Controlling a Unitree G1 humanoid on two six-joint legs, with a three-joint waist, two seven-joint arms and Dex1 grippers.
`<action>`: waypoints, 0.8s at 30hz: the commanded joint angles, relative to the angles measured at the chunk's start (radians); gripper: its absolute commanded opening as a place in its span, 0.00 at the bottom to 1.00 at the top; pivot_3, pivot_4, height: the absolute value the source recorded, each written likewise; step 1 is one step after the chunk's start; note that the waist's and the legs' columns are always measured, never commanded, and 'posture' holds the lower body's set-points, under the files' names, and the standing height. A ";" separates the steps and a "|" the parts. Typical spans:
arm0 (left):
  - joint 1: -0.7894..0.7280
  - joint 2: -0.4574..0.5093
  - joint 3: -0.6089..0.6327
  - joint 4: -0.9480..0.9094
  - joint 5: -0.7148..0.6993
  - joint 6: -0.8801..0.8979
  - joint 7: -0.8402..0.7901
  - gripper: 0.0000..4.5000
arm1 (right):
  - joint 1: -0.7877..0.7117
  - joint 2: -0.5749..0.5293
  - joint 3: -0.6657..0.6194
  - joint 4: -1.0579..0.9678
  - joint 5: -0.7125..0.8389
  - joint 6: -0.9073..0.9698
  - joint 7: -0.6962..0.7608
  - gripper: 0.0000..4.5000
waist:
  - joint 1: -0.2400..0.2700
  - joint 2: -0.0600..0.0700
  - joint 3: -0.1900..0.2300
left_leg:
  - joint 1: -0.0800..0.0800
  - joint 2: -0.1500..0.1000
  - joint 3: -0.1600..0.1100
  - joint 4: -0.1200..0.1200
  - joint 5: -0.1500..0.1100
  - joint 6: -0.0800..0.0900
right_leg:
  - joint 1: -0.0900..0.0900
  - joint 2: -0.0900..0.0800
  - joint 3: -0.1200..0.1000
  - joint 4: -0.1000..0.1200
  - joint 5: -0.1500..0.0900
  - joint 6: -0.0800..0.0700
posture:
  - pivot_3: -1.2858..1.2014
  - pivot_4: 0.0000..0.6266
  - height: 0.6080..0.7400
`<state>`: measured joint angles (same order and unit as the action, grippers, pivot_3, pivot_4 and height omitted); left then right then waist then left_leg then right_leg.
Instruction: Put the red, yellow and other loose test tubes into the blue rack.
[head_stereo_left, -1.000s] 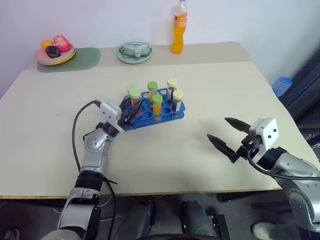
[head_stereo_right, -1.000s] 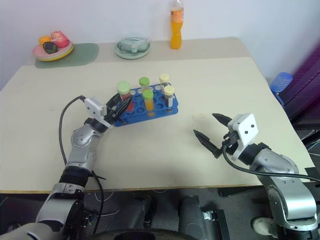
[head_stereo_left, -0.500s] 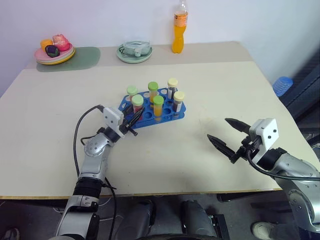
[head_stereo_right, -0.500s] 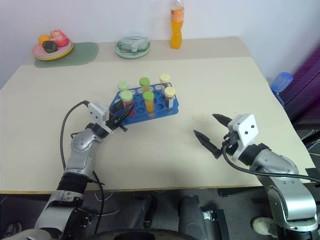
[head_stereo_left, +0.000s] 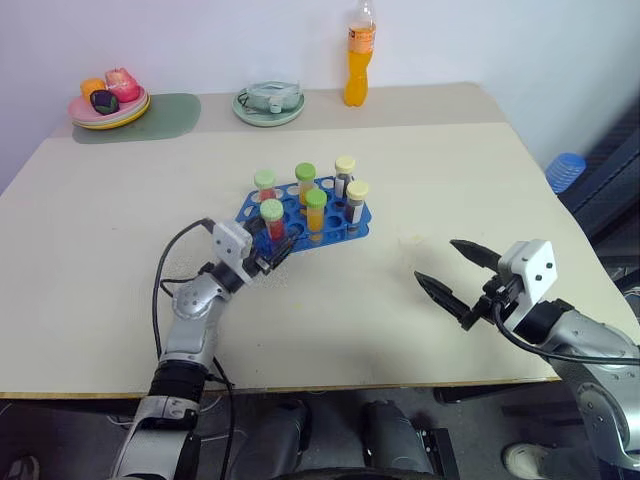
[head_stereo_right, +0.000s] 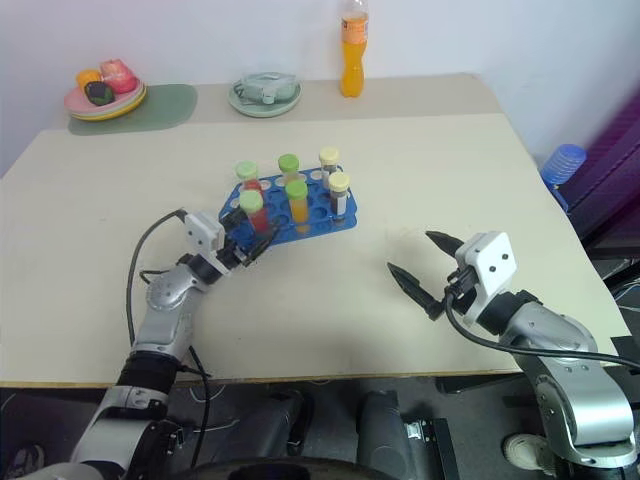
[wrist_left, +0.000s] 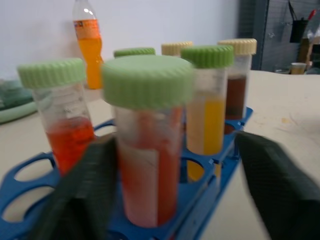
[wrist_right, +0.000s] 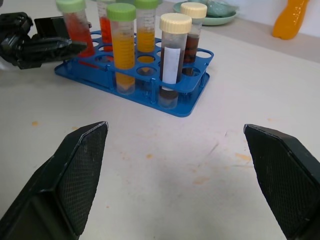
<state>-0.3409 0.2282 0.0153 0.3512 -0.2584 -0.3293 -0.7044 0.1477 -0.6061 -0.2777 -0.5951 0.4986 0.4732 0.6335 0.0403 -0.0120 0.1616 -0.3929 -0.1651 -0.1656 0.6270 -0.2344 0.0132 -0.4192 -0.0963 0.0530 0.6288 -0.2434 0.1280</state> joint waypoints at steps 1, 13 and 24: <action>-0.011 0.007 0.013 -0.039 -0.006 0.008 0.013 1.00 | 0.004 0.008 -0.006 -0.038 0.016 -0.027 0.002 1.00 | -0.001 0.000 0.000 | 0.000 0.000 0.000 0.000 0.000 0.000 | 0.000 0.000 0.000 0.000 0.000 0.000 | 0.52 0.24 1.00; 0.065 0.089 0.063 -0.218 -0.055 0.151 0.037 1.00 | 0.007 -0.003 0.020 0.014 0.014 -0.069 0.070 1.00 | -0.001 0.000 0.000 | 0.000 0.000 0.000 0.000 0.000 0.000 | 0.000 0.000 0.000 0.000 0.000 0.000 | 0.52 0.24 1.00; 0.214 0.306 0.199 -0.187 -0.195 0.265 -0.174 1.00 | -0.039 -0.004 0.070 0.023 0.050 -0.123 0.168 1.00 | 0.000 0.001 0.001 | 0.000 0.000 0.000 -0.001 0.000 0.000 | -0.001 0.000 0.000 0.000 0.000 -0.001 | 0.52 0.24 1.00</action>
<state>-0.1411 0.5161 0.1830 0.1567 -0.4368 -0.0626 -0.8556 0.1123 -0.6068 -0.2016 -0.5268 0.5221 0.3861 0.7758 0.0402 -0.0111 0.1624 -0.3929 -0.1647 -0.1658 0.6262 -0.2346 0.0129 -0.4197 -0.0962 0.0530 0.6287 -0.2438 0.1274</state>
